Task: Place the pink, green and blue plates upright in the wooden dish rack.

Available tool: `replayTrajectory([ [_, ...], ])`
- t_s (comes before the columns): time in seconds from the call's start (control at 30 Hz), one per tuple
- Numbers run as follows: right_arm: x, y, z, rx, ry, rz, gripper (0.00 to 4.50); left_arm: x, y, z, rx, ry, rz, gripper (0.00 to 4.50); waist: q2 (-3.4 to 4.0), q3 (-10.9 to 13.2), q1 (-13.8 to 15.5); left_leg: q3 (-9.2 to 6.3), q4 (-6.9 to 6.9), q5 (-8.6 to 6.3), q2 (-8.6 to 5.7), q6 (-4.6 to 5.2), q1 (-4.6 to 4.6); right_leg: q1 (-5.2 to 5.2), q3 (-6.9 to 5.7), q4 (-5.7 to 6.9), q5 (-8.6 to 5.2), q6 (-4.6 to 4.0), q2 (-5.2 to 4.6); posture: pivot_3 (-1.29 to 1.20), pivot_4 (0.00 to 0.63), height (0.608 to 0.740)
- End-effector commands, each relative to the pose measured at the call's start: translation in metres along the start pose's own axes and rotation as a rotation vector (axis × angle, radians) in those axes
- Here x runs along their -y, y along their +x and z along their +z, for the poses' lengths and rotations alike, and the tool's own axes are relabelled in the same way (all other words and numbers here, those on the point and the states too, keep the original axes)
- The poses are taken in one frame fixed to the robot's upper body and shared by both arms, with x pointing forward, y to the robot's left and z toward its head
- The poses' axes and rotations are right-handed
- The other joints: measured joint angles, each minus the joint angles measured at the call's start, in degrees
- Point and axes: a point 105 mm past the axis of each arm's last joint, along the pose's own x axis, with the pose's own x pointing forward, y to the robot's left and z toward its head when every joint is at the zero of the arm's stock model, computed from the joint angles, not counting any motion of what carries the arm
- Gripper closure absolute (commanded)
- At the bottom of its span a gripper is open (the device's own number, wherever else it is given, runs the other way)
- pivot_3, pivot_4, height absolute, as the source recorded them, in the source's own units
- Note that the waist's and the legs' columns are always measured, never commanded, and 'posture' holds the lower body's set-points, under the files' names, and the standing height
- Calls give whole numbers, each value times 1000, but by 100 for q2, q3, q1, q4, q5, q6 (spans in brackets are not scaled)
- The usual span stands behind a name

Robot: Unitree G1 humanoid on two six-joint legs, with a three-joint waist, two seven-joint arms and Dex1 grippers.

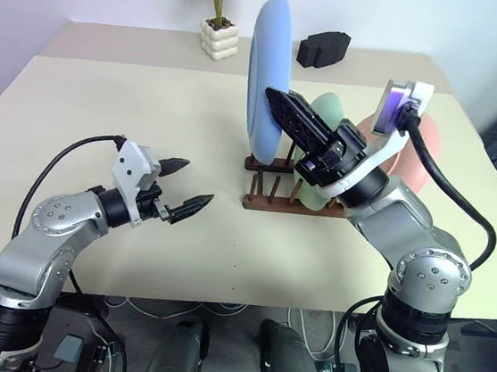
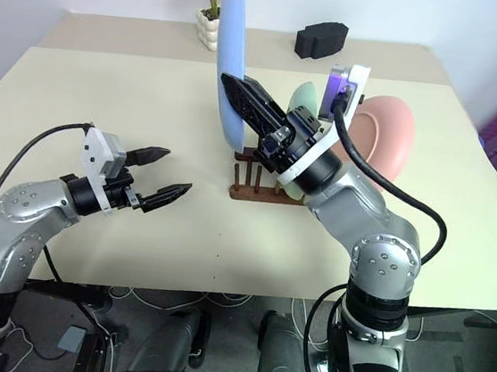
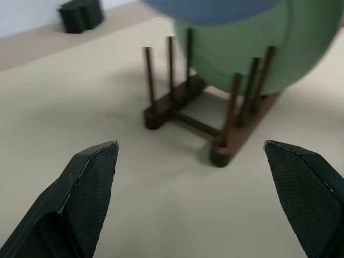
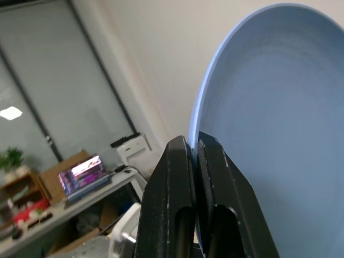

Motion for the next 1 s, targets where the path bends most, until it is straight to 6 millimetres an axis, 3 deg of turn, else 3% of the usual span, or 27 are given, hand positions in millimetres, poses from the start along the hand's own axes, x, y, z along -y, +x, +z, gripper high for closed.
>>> replayTrajectory([
  [0.03,-3,-3,9,36,11,-11,4500,7,2,12,42,41,-30,46,0,0,-1,0,-1,0,0,0,0,0,0,0,0,0,1,0,150,736],
  [0.67,32,-10,-1,27,211,-187,4500,11,5,9,44,44,-30,46,0,0,-1,0,0,0,0,1,-1,0,0,-1,-1,0,1,0,150,736],
  [0.9,35,-10,-3,22,248,-201,4500,11,6,9,48,48,-28,46,0,0,-1,0,0,0,1,1,-2,0,0,-2,-1,0,1,0,150,736],
  [1.0,36,-10,-3,21,250,-207,3556,11,6,9,50,49,-27,0,0,0,-1,0,0,0,1,1,-2,0,0,-2,-1,0,1,0,150,736],
])
